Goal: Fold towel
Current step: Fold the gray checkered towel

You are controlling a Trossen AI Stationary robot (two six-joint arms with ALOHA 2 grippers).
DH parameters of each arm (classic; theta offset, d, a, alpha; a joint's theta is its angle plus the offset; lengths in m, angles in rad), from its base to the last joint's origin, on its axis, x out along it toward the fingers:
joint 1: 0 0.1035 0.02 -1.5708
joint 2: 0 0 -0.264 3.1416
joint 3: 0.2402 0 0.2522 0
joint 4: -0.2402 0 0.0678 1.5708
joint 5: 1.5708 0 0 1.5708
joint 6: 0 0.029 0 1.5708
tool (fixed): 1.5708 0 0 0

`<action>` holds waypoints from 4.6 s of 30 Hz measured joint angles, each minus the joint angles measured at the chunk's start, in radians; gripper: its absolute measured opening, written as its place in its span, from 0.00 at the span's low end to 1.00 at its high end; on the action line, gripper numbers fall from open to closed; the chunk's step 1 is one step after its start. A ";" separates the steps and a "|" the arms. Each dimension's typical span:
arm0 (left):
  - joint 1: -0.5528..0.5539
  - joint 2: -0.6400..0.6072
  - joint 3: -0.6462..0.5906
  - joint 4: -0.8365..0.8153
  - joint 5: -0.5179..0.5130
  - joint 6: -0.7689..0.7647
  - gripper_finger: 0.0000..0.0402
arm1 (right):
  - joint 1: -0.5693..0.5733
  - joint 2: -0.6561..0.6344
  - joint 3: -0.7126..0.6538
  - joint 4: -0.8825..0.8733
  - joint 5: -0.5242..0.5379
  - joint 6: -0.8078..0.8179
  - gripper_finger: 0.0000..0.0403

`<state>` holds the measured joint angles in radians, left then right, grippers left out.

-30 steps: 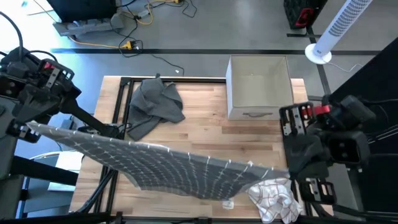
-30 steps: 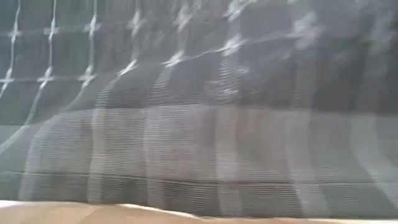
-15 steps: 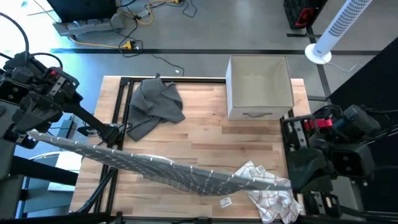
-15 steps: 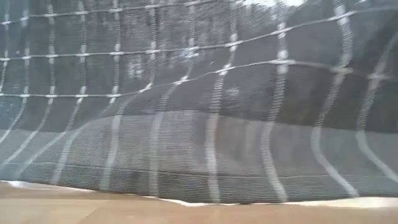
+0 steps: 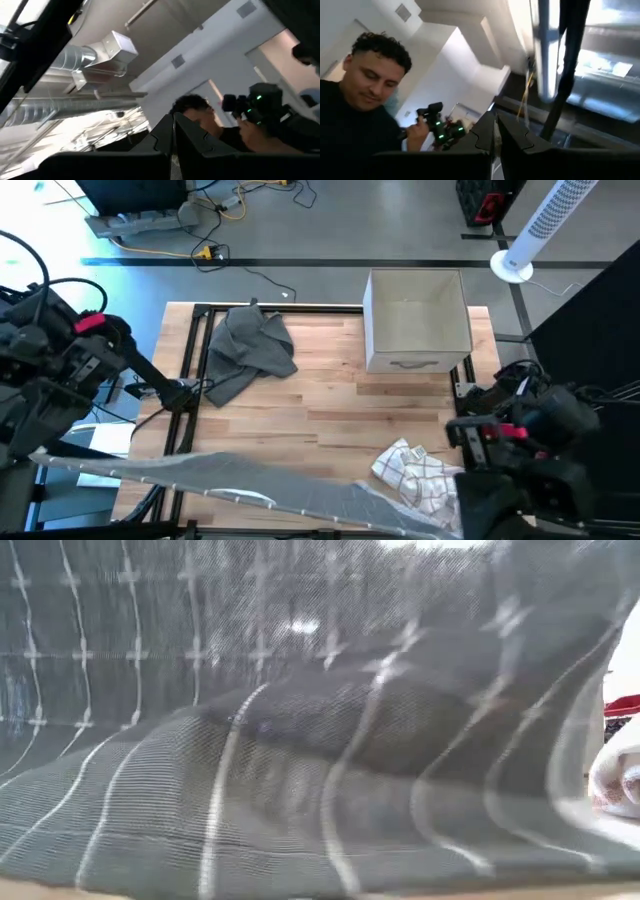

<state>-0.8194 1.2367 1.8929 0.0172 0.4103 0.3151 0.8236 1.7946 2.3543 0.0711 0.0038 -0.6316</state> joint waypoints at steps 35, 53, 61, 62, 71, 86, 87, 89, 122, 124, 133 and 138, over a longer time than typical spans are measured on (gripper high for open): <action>0.203 0.134 0.268 -0.792 -0.251 0.077 0.00 | -0.300 -0.054 -0.002 -0.562 0.522 0.464 0.00; 0.774 -0.183 -0.232 -0.901 -0.354 -0.139 0.00 | -0.483 -0.125 -0.052 -1.499 0.856 1.074 0.00; 1.001 -0.267 -0.296 -0.970 -0.458 -0.096 0.00 | -0.646 -0.151 -0.182 -1.479 0.790 0.996 0.00; 1.022 -0.270 -0.305 -0.985 -0.461 -0.096 0.00 | -0.667 -0.154 -0.205 -1.457 0.759 0.981 0.00; 1.110 -0.278 -0.331 -1.148 -0.475 -0.143 0.00 | -0.852 -0.294 -0.563 -0.958 0.355 0.787 0.00; 1.221 -0.546 -0.842 -0.761 -0.630 -0.210 0.00 | -0.955 -0.591 -1.184 -0.412 0.344 0.770 0.00; 1.239 -0.546 -0.849 -0.726 -0.630 -0.183 0.00 | -0.955 -0.600 -1.191 -0.364 0.344 0.748 0.00; 1.281 -0.525 -0.854 -0.695 -0.629 -0.130 0.00 | -0.954 -0.610 -1.192 -0.317 0.348 0.684 0.00; 1.435 -0.769 -1.067 -1.240 0.296 -0.548 0.00 | -0.523 -0.425 -1.192 -0.702 -0.097 1.215 0.00; 1.424 -0.784 -1.101 -1.236 0.348 -0.586 0.00 | -0.502 -0.401 -1.192 -0.686 -0.132 1.219 0.00; 1.334 -0.794 -1.154 -1.100 0.377 -0.589 0.00 | -0.448 -0.344 -1.192 -0.658 -0.181 1.243 0.00; 1.254 -0.763 -1.153 -0.869 0.080 -0.533 0.00 | -0.460 -0.342 -1.192 -0.644 -0.174 1.249 0.00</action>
<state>0.4346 0.4740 0.7395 -0.8519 0.4901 -0.2176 0.3636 1.4521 1.1625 -0.5724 -0.1704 0.6173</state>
